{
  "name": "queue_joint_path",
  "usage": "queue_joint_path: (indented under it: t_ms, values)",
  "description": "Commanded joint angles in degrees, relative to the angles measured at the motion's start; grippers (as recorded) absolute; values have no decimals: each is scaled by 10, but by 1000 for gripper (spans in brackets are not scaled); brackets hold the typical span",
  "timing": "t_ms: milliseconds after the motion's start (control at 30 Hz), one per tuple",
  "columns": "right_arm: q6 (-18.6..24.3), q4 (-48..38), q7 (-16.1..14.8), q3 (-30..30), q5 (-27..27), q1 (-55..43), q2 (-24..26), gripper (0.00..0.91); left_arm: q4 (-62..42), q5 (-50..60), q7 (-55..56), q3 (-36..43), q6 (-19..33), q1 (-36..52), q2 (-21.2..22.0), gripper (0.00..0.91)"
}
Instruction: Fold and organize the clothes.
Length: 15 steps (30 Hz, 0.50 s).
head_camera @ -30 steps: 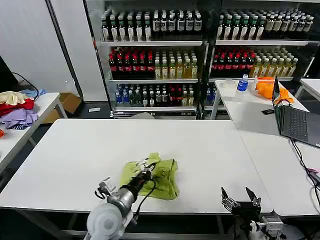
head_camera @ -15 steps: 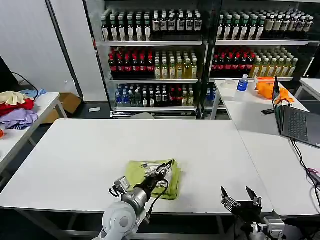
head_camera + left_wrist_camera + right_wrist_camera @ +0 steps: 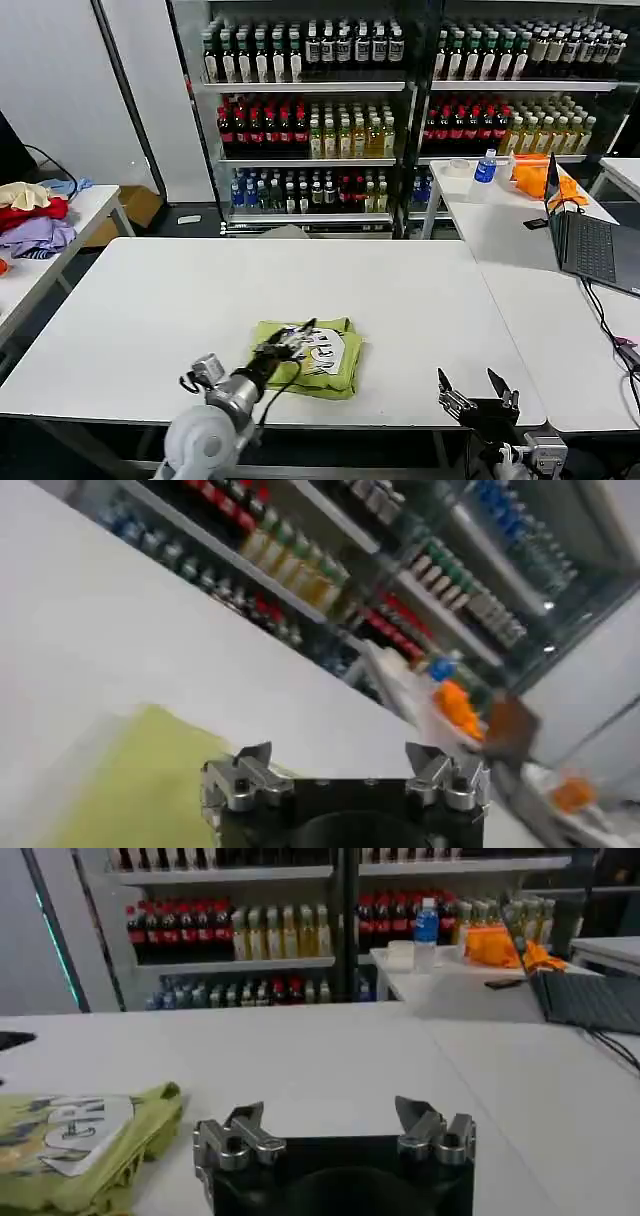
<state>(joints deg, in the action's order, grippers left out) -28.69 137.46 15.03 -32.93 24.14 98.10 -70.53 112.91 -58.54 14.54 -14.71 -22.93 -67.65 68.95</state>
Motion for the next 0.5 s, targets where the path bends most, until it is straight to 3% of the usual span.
queue_joint_path:
  t_ms: [33,500]
  values:
    - [-1,1,0,1,-1,0,0,907,-77,15,-19,-73,-15,0,-111,907]
    - [-1,12,-1,-13,-2,18,0,907,-100,-9,-67,-39,-76,12,-76,907]
